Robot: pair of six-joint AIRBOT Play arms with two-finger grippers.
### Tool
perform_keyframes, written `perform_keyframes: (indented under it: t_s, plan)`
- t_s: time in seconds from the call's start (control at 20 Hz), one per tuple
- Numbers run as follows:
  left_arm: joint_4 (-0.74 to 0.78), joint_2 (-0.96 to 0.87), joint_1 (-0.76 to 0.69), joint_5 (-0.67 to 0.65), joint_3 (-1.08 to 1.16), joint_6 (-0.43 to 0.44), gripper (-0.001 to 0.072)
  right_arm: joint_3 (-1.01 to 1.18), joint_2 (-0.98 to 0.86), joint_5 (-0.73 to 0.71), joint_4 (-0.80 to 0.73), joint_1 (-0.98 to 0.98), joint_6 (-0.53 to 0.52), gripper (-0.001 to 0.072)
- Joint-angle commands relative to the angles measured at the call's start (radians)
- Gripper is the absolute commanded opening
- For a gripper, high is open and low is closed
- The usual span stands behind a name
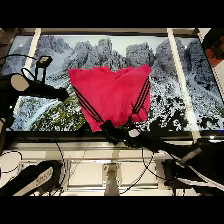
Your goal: Fold the clothes and pants, and hang the long-sleeved shirts on hangers.
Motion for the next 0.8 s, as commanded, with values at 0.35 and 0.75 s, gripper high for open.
perform_keyframes:
  t_s: [0.35, 0.75]
  plan:
    - [-0.018, 0.0, 0.001, 0.001, 0.001, 0.003, 0.0466, 0.169, -0.164, -0.006, -0.079, -0.02, -0.089, 0.0173]
    - [-0.018, -0.045, 0.001, 0.054, 0.001, 0.003, 0.0465, 0.082, 0.028, 0.082, -0.367, -0.188, -0.087, 0.0012]
